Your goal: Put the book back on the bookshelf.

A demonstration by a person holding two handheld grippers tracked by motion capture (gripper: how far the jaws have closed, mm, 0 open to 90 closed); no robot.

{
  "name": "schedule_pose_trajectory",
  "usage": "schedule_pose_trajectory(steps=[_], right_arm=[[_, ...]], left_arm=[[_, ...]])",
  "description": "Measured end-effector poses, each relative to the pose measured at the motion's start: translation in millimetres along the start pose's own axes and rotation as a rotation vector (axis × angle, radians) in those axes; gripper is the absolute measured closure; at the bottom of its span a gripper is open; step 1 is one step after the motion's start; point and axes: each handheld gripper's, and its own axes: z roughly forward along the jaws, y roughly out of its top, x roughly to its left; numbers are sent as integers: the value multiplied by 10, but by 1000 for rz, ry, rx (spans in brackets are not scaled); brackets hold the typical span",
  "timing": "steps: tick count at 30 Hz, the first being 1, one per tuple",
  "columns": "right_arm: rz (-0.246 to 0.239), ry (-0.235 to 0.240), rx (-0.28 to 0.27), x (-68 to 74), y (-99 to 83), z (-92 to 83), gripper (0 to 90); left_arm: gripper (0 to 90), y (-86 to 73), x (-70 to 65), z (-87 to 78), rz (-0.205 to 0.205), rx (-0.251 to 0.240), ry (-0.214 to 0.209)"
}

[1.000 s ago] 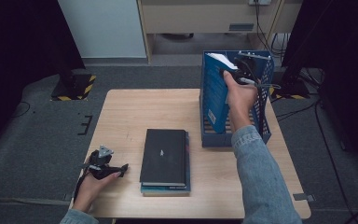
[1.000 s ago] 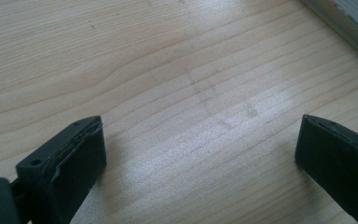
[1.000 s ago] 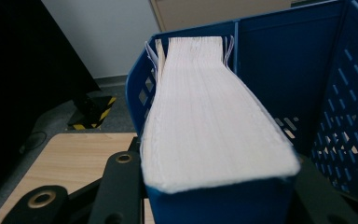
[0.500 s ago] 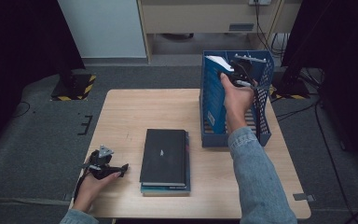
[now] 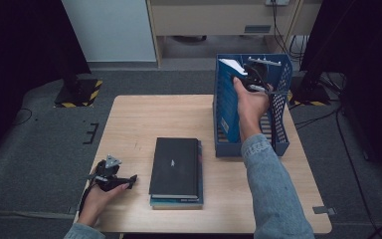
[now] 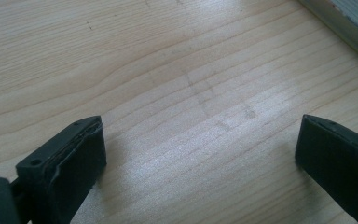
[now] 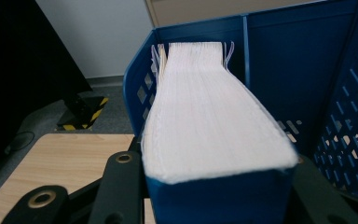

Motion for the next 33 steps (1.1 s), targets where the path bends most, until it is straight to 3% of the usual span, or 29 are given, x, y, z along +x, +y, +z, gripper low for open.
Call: schedule_pose_trajectory(steps=[33], right_arm=[[-19, -4, 1, -10, -232, 100, 598]], left_arm=[[12, 4, -10, 10, 1, -6, -3]])
